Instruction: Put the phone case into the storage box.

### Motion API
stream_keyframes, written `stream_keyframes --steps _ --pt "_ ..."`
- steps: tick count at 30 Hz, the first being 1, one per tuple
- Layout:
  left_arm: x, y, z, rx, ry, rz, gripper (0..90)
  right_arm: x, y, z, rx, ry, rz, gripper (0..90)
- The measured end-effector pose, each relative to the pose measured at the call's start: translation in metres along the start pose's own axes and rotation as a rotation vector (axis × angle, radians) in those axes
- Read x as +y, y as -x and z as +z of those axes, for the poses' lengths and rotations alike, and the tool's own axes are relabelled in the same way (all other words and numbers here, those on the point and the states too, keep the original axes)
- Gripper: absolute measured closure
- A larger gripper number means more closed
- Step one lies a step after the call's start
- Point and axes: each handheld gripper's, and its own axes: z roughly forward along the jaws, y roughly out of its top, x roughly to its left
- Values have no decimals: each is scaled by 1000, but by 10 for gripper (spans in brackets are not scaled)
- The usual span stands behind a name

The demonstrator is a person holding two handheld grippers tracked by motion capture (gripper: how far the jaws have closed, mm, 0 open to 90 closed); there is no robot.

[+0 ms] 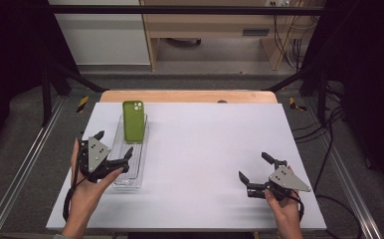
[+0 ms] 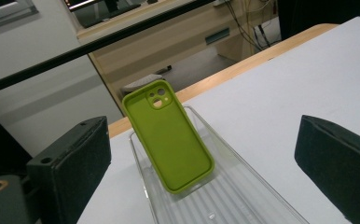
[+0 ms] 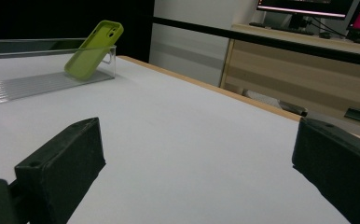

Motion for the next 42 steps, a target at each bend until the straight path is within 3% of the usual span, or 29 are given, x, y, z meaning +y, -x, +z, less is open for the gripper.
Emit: stream_keyframes --steps 7,14,20,30,42 --pt "-2 -5 -6 -16 28 -39 24 0 0 0 0 -1 -2 24" --pt "-6 -13 -16 -14 85 -101 25 0 -1 0 1 -2 -1 24" --pt "-11 -20 -22 -25 106 -152 22 0 -1 0 1 -2 0 24" --pt "-16 -26 -33 -18 132 -167 22 0 -1 0 1 -3 0 24" --pt "-27 -29 -43 -43 151 -215 21 0 -1 0 0 -2 1 24"
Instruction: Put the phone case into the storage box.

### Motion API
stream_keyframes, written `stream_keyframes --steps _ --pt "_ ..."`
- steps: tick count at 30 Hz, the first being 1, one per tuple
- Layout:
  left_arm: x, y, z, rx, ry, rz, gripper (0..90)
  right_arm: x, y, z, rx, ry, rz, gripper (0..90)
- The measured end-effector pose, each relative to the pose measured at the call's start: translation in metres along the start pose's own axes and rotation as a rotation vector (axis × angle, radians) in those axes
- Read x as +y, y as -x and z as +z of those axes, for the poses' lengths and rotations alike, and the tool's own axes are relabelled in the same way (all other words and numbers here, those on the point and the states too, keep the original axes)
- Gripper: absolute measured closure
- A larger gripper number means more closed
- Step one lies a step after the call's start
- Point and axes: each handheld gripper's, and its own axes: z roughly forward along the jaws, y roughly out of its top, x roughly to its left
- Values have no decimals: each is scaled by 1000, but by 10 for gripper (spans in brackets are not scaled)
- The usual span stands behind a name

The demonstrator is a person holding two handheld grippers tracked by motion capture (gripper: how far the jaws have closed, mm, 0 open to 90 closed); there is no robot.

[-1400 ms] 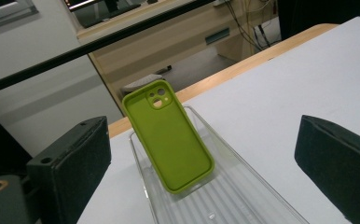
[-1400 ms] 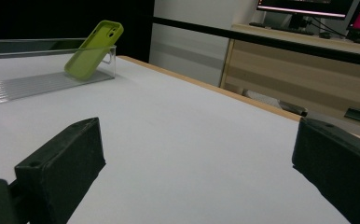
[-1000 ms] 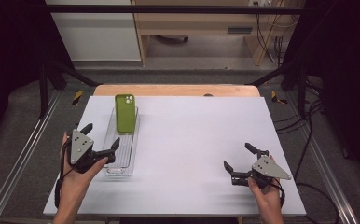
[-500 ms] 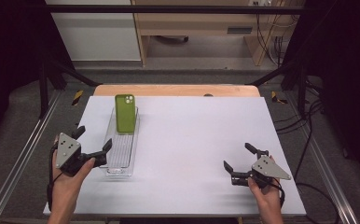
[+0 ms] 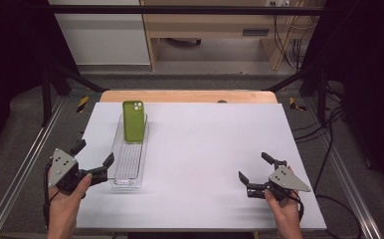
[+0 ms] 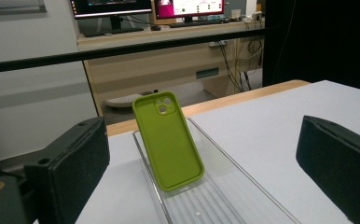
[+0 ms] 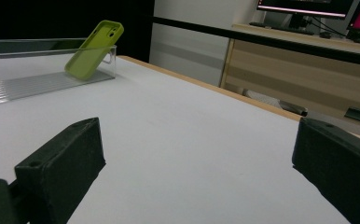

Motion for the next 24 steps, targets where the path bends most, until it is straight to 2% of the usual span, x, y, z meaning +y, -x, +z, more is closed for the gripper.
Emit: stream_keyframes --steps 13,16,24 --pt "-13 4 -3 -51 -9 -19 19 0 0 0 0 -1 0 24" --pt "-18 6 -2 -76 -9 -24 19 0 0 0 0 -1 0 24" --pt "-29 6 -1 -76 -19 -29 16 0 0 0 0 -2 -1 24"
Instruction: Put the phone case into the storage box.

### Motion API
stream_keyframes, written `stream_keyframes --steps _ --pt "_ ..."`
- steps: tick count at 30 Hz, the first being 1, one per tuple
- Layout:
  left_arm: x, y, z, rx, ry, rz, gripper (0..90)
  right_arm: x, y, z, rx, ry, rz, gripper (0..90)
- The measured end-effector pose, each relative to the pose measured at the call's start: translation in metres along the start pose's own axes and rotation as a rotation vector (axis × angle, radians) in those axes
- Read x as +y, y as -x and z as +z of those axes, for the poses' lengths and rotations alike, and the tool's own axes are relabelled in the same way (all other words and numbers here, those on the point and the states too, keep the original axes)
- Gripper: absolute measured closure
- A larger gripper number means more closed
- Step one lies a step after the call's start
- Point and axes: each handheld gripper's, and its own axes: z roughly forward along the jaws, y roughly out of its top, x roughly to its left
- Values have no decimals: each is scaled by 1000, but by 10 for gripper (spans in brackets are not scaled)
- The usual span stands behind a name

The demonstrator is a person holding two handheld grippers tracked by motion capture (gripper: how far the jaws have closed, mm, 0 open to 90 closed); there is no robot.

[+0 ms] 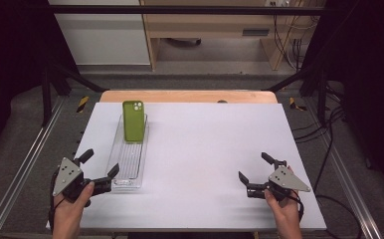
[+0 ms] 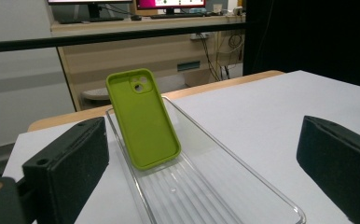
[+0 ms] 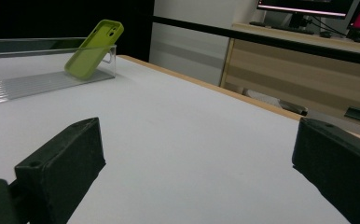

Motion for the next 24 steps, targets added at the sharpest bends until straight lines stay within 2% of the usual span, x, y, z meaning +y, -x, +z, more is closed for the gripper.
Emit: stream_keyframes --steps 6,24 --pt "-8 -2 1 6 -10 -20 8 0 0 0 -1 1 1 24" --pt "-23 -2 2 -13 -2 6 15 0 1 1 -2 -2 -4 24"
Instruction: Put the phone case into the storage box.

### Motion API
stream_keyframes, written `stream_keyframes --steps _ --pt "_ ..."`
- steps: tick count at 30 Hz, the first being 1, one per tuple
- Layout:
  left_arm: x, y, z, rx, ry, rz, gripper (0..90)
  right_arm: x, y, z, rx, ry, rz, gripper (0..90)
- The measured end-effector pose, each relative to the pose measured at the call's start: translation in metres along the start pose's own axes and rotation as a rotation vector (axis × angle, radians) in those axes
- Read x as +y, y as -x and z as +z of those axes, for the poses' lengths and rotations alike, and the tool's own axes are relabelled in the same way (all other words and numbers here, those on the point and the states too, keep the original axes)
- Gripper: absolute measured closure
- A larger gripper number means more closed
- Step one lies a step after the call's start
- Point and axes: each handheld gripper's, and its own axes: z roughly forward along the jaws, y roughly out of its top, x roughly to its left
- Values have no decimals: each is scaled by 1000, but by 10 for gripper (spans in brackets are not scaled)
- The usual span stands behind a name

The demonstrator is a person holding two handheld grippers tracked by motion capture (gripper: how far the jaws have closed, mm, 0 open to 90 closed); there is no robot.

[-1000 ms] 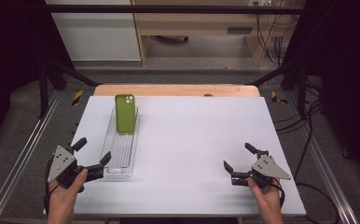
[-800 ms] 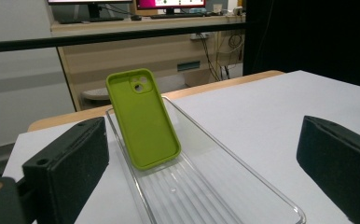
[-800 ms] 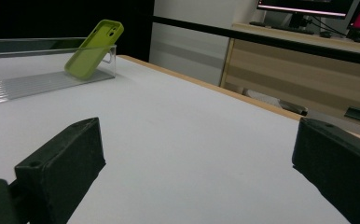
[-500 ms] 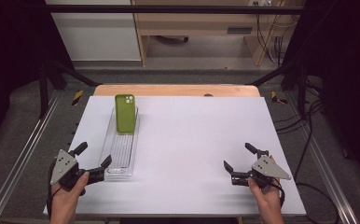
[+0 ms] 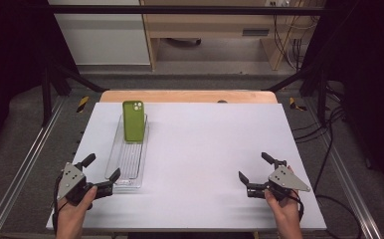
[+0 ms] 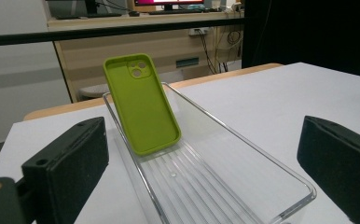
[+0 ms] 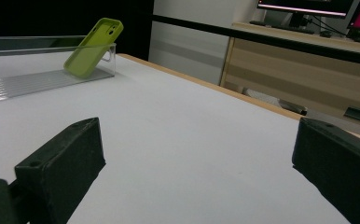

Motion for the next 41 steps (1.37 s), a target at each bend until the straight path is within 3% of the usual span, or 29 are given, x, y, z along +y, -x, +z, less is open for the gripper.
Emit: stream_keyframes --steps 21,33,41 --pt "-11 4 2 -24 20 29 13 0 2 -1 -1 -5 2 24" --pt "-15 5 6 -28 39 18 12 -1 3 -1 -7 -8 9 24" --pt "-16 5 6 -32 57 32 12 -5 6 -1 -37 -56 27 25"
